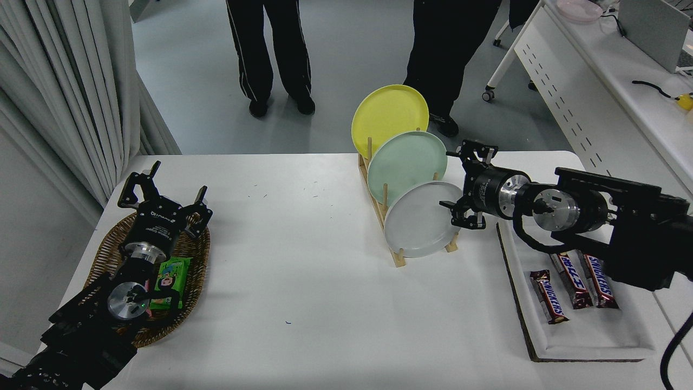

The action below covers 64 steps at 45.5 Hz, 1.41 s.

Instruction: Place the plate on the table

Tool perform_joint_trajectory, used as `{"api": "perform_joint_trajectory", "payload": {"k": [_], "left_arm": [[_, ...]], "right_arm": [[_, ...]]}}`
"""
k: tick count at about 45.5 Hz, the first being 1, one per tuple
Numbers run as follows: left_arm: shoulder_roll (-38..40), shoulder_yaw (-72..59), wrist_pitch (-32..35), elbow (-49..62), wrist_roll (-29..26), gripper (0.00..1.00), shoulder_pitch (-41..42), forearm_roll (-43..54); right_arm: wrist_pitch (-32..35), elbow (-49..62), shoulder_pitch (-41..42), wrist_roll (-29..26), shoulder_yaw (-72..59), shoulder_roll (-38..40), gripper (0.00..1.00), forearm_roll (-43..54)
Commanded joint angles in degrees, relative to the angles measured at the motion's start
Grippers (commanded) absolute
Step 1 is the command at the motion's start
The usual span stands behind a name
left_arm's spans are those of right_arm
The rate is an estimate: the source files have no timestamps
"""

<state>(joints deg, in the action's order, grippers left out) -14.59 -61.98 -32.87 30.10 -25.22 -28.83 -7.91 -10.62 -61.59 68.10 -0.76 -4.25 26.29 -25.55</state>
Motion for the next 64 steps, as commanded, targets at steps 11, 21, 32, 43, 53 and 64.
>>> {"api": "perform_joint_trajectory", "payload": {"k": [11,21,32,43,53,64], "left_arm": [[0.00,0.01,0.09,-0.04,0.00,1.00,0.00,0.00],[0.00,0.01,0.00,-0.04,0.00,1.00,0.00,0.00],[0.00,0.01,0.00,-0.04,0.00,1.00,0.00,0.00],[0.00,0.01,0.00,0.05,0.00,1.00,0.00,0.00],[0.00,0.01,0.00,0.05,0.00,1.00,0.00,0.00],[0.00,0.01,0.00,0.05,0.00,1.00,0.00,0.00]], "right_arm": [[-0.54,2.44,0.54,-0.11,0.03,-2.38,1.00,1.64],[-0.54,3.23,0.54,-0.82,0.03,-2.91,0.95,1.47],[-0.36,4.37,0.72,-0.82,0.03,-3.79,0.85,1.47],[-0.10,4.37,0.81,-2.22,0.03,-3.88,0.74,1.47],[-0.10,4.29,1.07,-4.51,0.03,-3.79,0.66,1.47],[0.07,4.29,1.24,-5.12,1.52,-3.70,0.53,1.73]]}}
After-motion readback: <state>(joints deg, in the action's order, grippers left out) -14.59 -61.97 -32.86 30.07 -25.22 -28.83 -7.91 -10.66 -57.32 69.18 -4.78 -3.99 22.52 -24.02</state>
